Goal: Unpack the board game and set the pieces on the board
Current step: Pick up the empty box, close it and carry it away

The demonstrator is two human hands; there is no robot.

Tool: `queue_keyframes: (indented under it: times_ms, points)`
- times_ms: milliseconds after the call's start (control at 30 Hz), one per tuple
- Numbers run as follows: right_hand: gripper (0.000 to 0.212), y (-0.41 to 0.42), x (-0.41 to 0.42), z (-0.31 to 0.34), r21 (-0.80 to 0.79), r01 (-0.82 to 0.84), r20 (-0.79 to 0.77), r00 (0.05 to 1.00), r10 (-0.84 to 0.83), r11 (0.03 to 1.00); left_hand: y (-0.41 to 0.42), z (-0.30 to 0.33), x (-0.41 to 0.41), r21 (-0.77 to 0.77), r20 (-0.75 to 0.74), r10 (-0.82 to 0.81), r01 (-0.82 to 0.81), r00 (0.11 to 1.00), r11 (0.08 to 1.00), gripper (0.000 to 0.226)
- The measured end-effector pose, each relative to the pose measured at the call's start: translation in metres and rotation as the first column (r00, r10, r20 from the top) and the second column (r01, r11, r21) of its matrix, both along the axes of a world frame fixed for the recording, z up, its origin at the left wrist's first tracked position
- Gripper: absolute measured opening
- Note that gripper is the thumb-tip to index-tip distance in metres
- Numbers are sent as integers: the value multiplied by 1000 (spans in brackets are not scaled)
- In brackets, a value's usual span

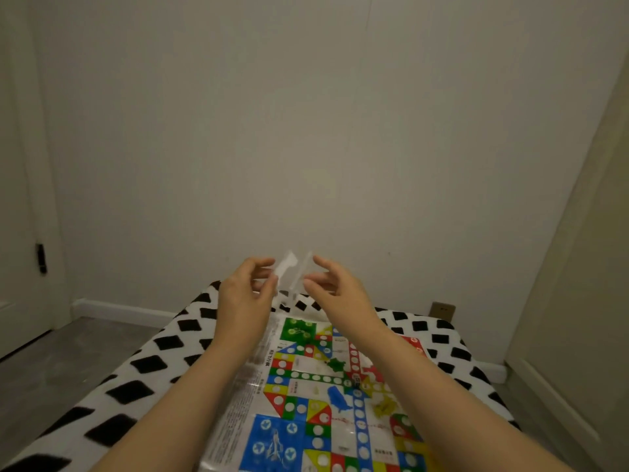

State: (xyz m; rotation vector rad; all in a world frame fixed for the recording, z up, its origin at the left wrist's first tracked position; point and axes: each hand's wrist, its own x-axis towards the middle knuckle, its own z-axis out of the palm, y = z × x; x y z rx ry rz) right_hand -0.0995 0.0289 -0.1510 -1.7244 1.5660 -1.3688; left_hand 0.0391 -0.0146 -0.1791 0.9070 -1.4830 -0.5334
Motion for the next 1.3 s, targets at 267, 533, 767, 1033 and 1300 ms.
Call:
queue_keyframes:
  times_ms: [267, 533, 767, 1033, 1300]
  points:
    - [39, 49, -45, -3, -31, 116, 107, 988, -112, 993, 23, 18, -14, 63, -72, -264, 269, 962, 961, 22]
    - [25, 73, -72, -8, 2, 97, 282, 955, -93, 995, 45, 33, -49, 169, -7, -495, 489, 869, 856, 13]
    - [23, 80, -81, -14, 80, 19, 561, 825, -60, 997, 57, 21, -64, 246, -149, -524, 545, 839, 802, 22]
    - [20, 79, -76, -18, 44, -12, 519, 855, -13, 999, 61, 12, -60, 213, -85, -440, 448, 894, 868, 26]
    - [29, 81, -70, -20, 41, 0, 493, 870, -20, 999, 57, 11, -52, 152, 113, -419, 401, 901, 904, 13]
